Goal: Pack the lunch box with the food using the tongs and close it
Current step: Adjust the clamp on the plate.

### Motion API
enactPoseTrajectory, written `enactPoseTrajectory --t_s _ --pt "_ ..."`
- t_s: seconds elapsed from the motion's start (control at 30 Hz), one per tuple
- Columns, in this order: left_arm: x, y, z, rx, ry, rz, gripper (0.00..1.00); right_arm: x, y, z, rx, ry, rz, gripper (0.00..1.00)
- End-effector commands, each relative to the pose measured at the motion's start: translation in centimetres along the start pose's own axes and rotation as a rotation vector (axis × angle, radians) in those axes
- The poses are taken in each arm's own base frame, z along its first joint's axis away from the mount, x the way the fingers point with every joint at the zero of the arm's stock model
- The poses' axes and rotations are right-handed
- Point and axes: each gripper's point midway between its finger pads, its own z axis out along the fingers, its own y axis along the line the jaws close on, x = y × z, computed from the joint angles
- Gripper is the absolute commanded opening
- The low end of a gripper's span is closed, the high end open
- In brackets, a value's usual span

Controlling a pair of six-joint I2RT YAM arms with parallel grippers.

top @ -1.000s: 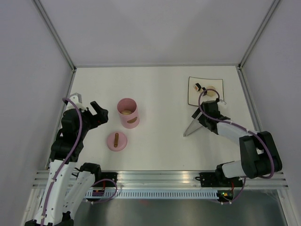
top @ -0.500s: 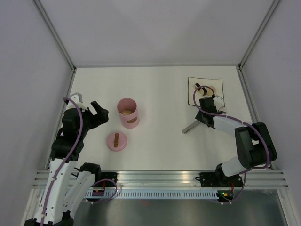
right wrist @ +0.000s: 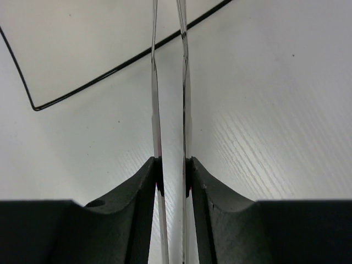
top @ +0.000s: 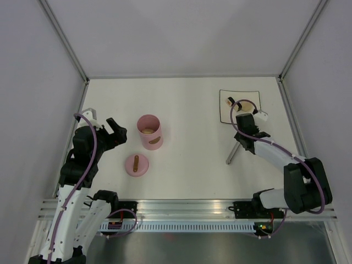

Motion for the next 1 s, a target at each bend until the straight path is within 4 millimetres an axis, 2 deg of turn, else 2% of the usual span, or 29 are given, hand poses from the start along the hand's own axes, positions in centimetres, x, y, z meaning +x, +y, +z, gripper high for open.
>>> enactPoseTrajectory --t_s 0.0,0.13,0.27,0.3,0.37,0.4,0.6,0.8,0.9,0.93,0.97 --pt "-0.6 -0.3 0.1 0.024 -0.027 0.035 1.00 -2.7 0.6 -1.4 -0.010 -0.068 0.003 0.36" --pt "-0.7 -0.4 0.1 0.025 -0.030 0.035 1.00 -3.6 1.7 -1.5 -0.049 -0.061 -0.093 0.36" --pt "-0.7 -0.4 0.0 0.026 -0.031 0.035 1.00 -3.1 2.7 -0.3 -0.076 -0.024 -0.218 0.36" --pt "-0.7 -0.4 0.0 0.027 -0.031 0.035 1.00 -2.4 2.9 0.3 -0.082 0.005 -0.248 0.36" --pt "-0.7 -0.4 0.0 0.027 -0.031 0.035 1.00 -2.3 3.6 0.8 -0.108 0.013 -0.301 0.36" --pt "-0.7 -0.4 0.0 0.029 -0.031 0.035 1.00 -1.5 3.9 1.4 -0.121 0.045 -0.323 0.36" --pt "-0.7 -0.4 0.0 0.029 -0.031 0.033 1.00 -0.7 5.2 2.7 -0.169 0.076 -0.394 0.36" --pt "-0.6 -0.4 0.1 0.027 -0.027 0.035 1.00 -1.2 5.4 3.4 -0.156 0.047 -0.413 0.40" --pt "-0.5 -0.4 0.1 0.028 -0.025 0.036 1.00 -1.0 5.4 3.8 -0.146 0.061 -0.403 0.48" --pt "-0.6 -0.4 0.1 0.027 -0.027 0.035 1.00 -0.9 5.4 3.9 -0.142 0.068 -0.397 0.55" --pt "-0.6 -0.4 0.1 0.027 -0.027 0.036 1.00 -0.8 5.4 4.0 -0.137 0.074 -0.392 0.59"
